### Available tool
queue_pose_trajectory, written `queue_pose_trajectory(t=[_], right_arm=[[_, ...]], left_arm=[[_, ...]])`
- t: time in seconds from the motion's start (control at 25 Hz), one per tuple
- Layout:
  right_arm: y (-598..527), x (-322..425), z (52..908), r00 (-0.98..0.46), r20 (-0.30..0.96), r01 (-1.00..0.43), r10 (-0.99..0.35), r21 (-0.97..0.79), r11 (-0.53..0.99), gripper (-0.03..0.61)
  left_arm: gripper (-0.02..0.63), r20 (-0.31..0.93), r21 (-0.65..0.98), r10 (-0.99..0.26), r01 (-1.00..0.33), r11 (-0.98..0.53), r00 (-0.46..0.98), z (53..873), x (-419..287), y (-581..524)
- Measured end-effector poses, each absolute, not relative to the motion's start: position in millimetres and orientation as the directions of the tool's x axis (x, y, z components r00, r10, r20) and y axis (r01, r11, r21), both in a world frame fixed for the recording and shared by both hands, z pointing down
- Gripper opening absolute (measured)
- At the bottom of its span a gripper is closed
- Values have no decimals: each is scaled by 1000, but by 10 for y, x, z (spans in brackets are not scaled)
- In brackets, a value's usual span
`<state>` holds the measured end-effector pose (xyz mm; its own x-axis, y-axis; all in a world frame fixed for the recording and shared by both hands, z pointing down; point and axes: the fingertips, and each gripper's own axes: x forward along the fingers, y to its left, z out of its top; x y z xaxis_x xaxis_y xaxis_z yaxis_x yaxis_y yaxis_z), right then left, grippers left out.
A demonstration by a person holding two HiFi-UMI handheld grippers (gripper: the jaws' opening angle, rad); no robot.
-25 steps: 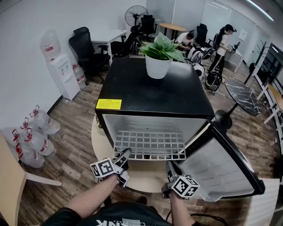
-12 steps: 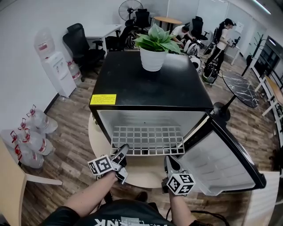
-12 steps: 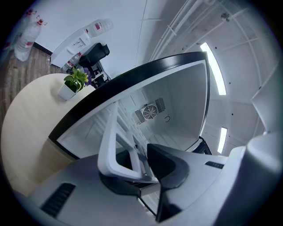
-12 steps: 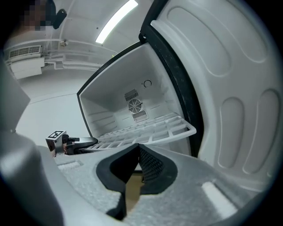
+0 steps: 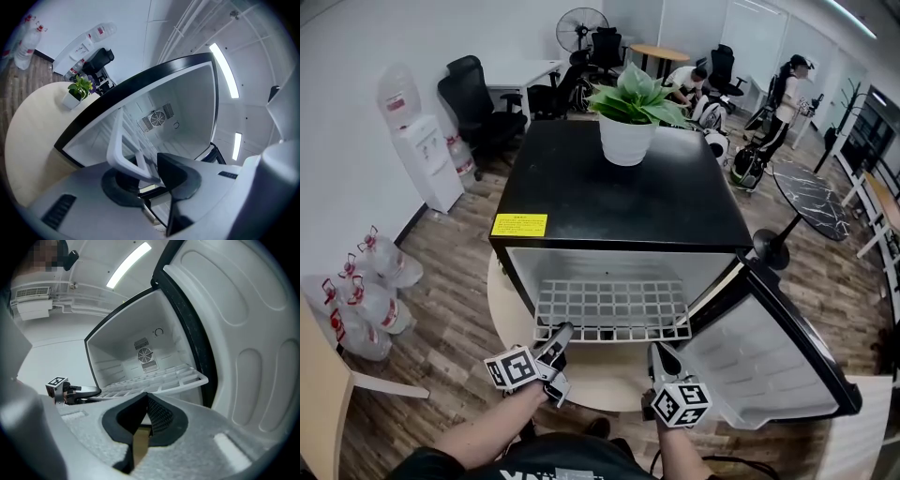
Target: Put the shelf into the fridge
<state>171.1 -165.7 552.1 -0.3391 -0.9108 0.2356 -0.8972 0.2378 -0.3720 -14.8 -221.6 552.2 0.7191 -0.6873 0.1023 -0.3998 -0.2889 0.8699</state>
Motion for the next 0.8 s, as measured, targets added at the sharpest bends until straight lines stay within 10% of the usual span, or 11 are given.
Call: queue_pose_trajectory(t=[0.52, 0.8], right_arm=[[-1669, 1709, 5449, -380, 227, -884, -897, -373, 281, 6], [-1693, 1724, 5501, -385, 240, -881, -891, -384, 277, 6]], left_arm=[[112, 127, 795, -736, -512, -325, 665, 5462, -272, -1893], [20, 198, 728, -761, -613, -308, 618, 5602, -310, -1854]])
